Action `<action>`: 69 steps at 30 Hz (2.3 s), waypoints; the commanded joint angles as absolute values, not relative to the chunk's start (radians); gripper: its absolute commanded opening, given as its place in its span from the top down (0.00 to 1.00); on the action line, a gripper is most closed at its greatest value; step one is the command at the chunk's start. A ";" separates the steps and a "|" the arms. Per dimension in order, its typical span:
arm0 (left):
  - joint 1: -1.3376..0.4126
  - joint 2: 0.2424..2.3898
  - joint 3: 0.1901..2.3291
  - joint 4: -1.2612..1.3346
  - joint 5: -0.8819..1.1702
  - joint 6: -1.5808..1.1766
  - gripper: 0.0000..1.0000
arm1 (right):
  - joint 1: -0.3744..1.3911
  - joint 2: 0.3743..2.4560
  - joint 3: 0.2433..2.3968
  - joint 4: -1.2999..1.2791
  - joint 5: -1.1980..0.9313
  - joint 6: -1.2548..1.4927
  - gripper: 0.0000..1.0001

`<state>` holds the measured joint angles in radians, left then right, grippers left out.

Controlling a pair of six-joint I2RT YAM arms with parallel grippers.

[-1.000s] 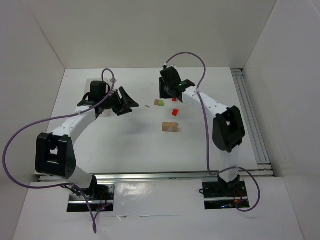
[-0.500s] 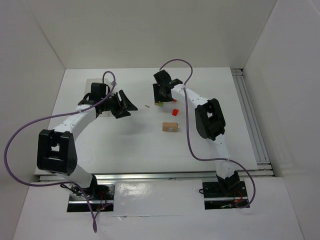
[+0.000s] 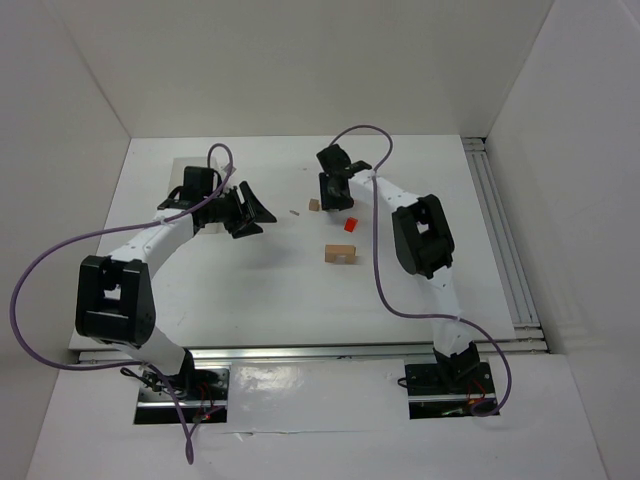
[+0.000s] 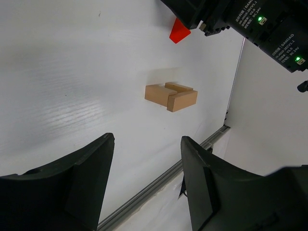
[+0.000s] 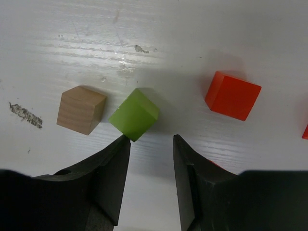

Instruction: Build the wood block tower

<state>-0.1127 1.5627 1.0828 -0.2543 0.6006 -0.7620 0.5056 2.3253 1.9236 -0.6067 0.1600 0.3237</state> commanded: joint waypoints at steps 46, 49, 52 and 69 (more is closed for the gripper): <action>-0.107 1.548 1.089 -0.235 0.637 -0.747 0.31 | 0.499 2.376 2.051 -0.594 0.176 0.316 0.72; -0.107 1.548 1.089 -0.235 0.637 -0.747 0.31 | 0.499 2.349 2.051 -0.594 0.176 0.316 0.77; -0.107 1.537 1.080 -0.235 0.637 -0.747 0.31 | 0.499 2.286 2.051 -0.584 0.176 0.316 0.78; -0.117 1.555 1.103 -0.244 0.637 -0.719 0.31 | 0.529 1.614 1.290 -0.577 0.166 0.523 0.78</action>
